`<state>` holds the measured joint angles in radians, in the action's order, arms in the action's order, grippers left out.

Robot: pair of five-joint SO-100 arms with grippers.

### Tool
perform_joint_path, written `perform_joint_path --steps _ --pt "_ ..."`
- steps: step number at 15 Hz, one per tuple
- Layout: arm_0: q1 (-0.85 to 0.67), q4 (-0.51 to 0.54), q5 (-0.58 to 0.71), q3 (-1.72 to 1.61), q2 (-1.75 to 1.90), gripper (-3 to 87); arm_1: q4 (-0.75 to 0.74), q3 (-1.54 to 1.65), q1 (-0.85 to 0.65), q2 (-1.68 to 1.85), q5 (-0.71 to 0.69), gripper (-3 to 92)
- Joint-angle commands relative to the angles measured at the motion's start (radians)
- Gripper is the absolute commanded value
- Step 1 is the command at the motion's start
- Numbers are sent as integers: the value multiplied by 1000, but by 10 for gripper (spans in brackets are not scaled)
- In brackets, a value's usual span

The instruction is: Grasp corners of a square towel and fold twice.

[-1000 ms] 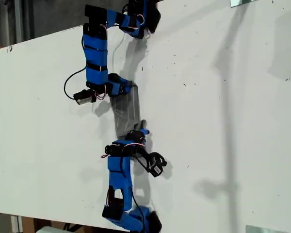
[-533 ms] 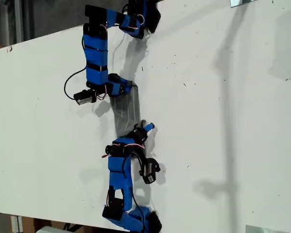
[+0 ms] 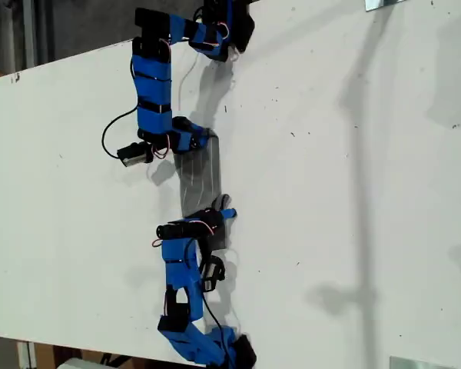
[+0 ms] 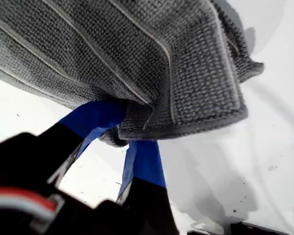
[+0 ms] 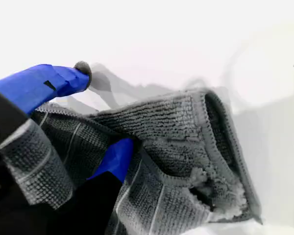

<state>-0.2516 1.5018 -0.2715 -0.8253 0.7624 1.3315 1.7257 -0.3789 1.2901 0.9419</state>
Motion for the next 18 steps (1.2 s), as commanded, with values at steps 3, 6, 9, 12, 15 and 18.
perform_joint_path --steps 3,6,9,12,15,18 --pt "-23 11 112 43 32 232 2 -14 17 23 11 -1" --pt "-3 23 135 48 114 232 -2 -37 23 -3 9 -1" --pt "2 43 143 46 163 233 -2 -40 31 -8 11 -1" --pt "-5 9 146 46 121 233 -5 -43 31 -8 11 -1" --pt "-3 -29 160 46 94 225 -2 -43 28 -8 8 -1" --pt "-6 -43 132 46 54 192 -2 -43 31 -8 8 -1"
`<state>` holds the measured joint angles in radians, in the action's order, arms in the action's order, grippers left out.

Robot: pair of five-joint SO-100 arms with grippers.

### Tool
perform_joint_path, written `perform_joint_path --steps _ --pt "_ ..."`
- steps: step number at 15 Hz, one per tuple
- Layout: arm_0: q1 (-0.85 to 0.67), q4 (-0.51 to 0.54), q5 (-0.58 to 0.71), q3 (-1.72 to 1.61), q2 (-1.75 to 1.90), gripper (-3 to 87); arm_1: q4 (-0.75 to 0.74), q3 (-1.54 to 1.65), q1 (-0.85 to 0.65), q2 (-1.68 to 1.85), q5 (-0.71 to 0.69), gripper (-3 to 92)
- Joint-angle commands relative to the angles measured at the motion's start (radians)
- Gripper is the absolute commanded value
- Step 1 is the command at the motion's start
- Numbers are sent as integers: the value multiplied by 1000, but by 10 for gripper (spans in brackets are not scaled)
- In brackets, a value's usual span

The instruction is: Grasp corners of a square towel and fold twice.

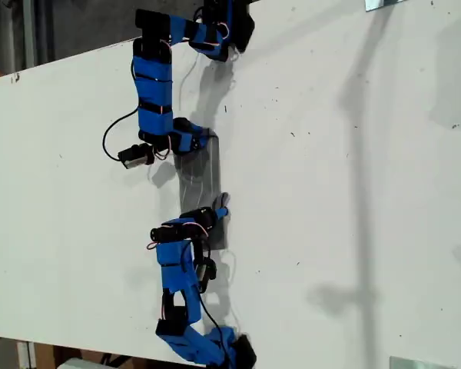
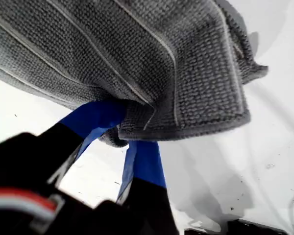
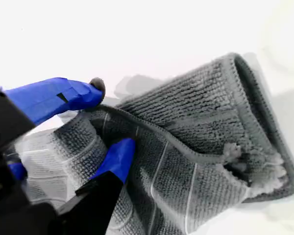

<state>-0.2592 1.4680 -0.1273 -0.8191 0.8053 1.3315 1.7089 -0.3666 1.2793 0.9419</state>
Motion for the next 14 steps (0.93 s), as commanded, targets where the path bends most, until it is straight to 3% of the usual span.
perform_joint_path --steps 1,5,7,14 --pt "-6 -9 -41 44 -12 219 -2 -26 20 3 9 -1" --pt "-3 -6 -72 44 -12 167 6 -31 26 14 11 -1" --pt "-9 -6 -86 44 -12 -2 12 -31 28 18 11 -1" --pt "-6 84 -118 41 31 -4 14 -31 32 18 11 -1"
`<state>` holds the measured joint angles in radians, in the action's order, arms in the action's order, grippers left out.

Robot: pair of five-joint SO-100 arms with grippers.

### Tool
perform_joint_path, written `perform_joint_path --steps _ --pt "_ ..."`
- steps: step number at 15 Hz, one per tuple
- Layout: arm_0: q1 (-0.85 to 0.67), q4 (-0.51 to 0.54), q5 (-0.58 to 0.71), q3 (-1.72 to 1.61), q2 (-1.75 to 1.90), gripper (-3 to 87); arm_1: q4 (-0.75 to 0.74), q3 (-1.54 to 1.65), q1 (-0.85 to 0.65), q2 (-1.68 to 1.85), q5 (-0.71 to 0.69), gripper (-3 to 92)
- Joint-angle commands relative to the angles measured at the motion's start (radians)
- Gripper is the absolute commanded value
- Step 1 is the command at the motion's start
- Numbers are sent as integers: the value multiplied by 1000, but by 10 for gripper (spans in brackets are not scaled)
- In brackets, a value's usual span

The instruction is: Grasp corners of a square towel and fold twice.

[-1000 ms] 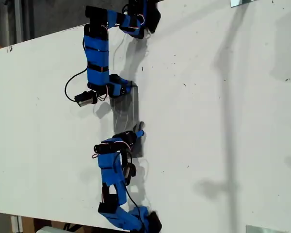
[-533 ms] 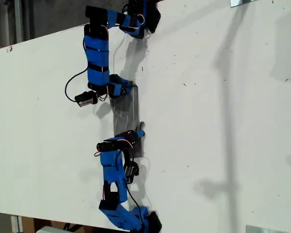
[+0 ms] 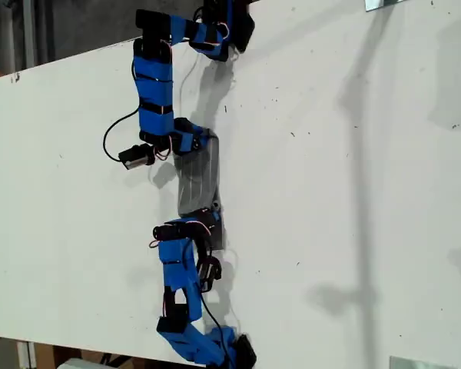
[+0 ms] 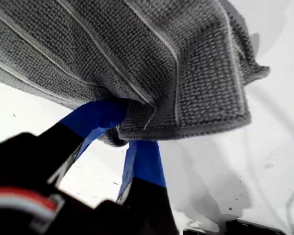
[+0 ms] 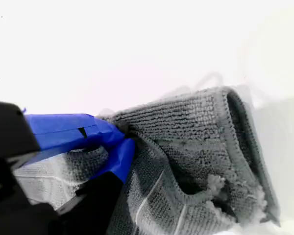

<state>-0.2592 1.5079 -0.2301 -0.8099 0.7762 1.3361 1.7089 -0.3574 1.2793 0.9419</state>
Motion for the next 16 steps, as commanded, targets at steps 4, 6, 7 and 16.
perform_joint_path --steps 4,6,7,16 --pt "-11 161 -74 0 106 -4 6 -31 20 18 11 -1" --pt "-18 179 -123 -63 163 -4 5 -32 20 18 11 -1" --pt "-26 183 -161 -110 196 -4 6 -32 20 18 11 -1" --pt "-12 183 -322 -425 385 -4 18 -41 25 23 12 -1"
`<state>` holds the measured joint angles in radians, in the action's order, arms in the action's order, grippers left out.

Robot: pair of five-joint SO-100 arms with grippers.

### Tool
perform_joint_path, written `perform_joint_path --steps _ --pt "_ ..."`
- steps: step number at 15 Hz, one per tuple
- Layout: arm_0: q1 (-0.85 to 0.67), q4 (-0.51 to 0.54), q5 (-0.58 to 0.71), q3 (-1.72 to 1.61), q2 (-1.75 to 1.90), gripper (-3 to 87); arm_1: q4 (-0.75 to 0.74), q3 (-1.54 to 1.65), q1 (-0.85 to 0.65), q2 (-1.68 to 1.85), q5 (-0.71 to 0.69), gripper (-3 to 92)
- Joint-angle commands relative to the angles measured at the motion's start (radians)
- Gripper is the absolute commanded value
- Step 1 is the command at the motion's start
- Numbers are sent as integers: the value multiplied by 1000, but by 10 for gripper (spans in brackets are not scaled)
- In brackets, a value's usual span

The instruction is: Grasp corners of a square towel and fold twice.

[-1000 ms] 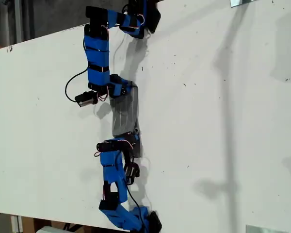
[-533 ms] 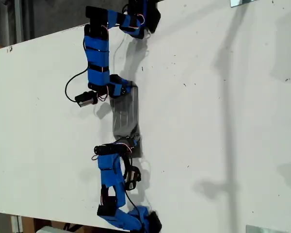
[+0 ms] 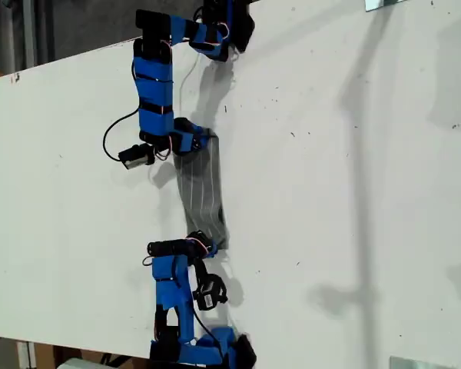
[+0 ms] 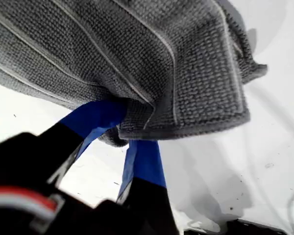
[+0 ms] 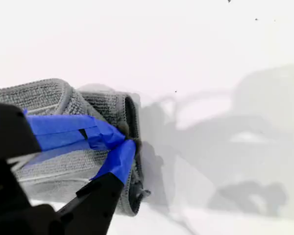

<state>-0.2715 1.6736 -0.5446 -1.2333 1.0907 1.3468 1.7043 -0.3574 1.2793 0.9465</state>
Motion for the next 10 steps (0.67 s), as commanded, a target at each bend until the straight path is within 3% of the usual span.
perform_joint_path --steps 1,7,10 --pt "-6 15 -17 -18 69 -4 9 -35 25 23 8 -1" --pt "-12 11 -20 -71 60 -3 21 -35 25 29 8 -1" --pt "-26 15 -32 -106 147 217 40 -35 37 44 6 208"
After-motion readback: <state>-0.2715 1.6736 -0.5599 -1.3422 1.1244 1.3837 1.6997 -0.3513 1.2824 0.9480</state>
